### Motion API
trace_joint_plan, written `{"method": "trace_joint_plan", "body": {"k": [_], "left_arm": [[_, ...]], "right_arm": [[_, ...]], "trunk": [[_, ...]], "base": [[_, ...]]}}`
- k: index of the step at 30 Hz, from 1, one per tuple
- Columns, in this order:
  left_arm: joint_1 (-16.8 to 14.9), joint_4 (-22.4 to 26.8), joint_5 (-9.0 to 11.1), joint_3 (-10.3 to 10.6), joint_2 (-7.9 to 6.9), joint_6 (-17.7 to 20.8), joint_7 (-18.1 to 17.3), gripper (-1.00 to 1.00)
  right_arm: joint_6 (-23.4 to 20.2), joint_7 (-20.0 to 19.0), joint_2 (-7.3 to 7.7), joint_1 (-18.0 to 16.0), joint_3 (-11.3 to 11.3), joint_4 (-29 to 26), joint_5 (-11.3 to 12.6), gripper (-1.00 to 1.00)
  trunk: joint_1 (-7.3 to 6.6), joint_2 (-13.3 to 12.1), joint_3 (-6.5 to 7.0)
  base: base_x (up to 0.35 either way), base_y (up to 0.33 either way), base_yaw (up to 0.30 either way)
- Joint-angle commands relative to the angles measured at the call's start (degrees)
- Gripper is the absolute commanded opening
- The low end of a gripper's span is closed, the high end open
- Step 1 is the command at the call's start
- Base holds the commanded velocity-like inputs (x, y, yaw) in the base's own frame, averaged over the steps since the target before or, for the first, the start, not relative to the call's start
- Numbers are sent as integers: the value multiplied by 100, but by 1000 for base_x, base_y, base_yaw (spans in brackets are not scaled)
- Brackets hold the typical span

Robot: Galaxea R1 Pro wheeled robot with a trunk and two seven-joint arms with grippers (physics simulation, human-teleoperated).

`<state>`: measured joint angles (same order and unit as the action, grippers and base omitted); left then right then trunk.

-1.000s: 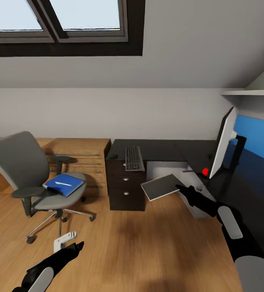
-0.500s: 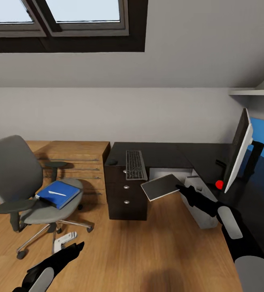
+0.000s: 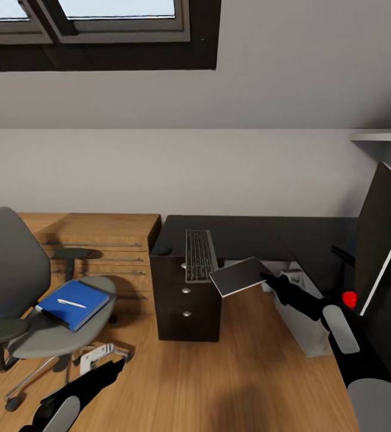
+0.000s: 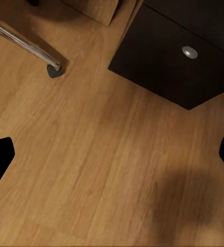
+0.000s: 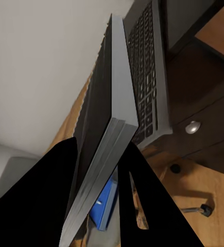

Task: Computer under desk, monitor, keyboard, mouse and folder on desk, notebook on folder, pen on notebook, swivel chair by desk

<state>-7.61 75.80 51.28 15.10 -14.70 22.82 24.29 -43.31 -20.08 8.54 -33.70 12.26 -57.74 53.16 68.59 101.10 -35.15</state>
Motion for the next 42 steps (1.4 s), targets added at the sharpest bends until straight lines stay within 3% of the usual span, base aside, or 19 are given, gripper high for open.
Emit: {"method": "trace_joint_plan", "body": {"k": [1, 13, 19, 21, 23, 24, 25, 27, 28, 29, 31, 34, 38, 42], "left_arm": [[-5, -4, 55, 15, -6, 1, 53, 100], [-5, -76, 58, 15, -8, 6, 55, 100], [-6, -237, 64, 40, -5, 3, 44, 100], [-5, -341, 65, 117, 0, 3, 42, 100], [-7, -537, 66, 334, 13, 0, 48, 100], [-7, -748, 59, 557, 17, -3, 55, 100], [-5, -962, 62, 728, 22, -5, 64, 100], [-5, -1101, 61, 801, 25, -9, 70, 100], [-9, -1278, 62, 854, 24, -118, 66, 100], [-8, -1310, 63, 860, 23, -176, 63, 100], [2, -1432, 60, 874, 22, -414, 44, 100], [16, -1644, 58, 940, 26, -868, 24, 100], [21, -1774, 65, 1187, 22, -1178, 25, 100], [22, -1937, 67, 1281, 23, -1259, 33, 100]], "right_arm": [[-35, -20, -2, -5, 14, -2, 11, -100], [51, -52, -28, -5, 6, -14, -2, -100], [339, -19, -333, -5, 44, -248, -11, -100], [373, 2, -388, -5, 46, -301, -6, -100], [415, 16, -463, -7, 50, -355, -2, -100], [504, 28, -544, -10, 54, -387, 0, -100], [845, 107, -654, -19, 56, -477, -7, -100], [1188, 327, -726, -25, 57, -575, -7, -100], [1859, 1003, -836, -37, 56, -671, 27, -100], [2007, 1155, -859, -41, 56, -681, 50, -100], [2474, 1594, -947, -52, 57, -699, 178, -100], [3338, 2223, -1100, -61, 45, -695, 559, -100], [4150, 2677, -1189, -63, 15, -625, 821, -100], [4420, 2801, -1212, -61, 1, -314, 873, -100]], "trunk": [[2, 3, -6], [2, 3, -6], [2, 3, -6], [2, 3, -6], [2, 3, -6], [2, 3, -6], [2, 3, -6], [2, 3, -6], [2, 3, -6], [2, 3, -6], [2, 3, -6], [2, 3, -6], [2, 3, -6], [2, 3, -6]], "base": [[214, 0, 0], [44, 0, 0], [1, 0, 0], [0, 0, 0], [0, 0, 0], [0, 0, 0], [0, 0, 0], [0, 0, 0], [0, 0, 0], [0, 0, 0], [0, 0, 0], [0, 0, 0], [0, 0, 0], [0, 0, 0]]}}
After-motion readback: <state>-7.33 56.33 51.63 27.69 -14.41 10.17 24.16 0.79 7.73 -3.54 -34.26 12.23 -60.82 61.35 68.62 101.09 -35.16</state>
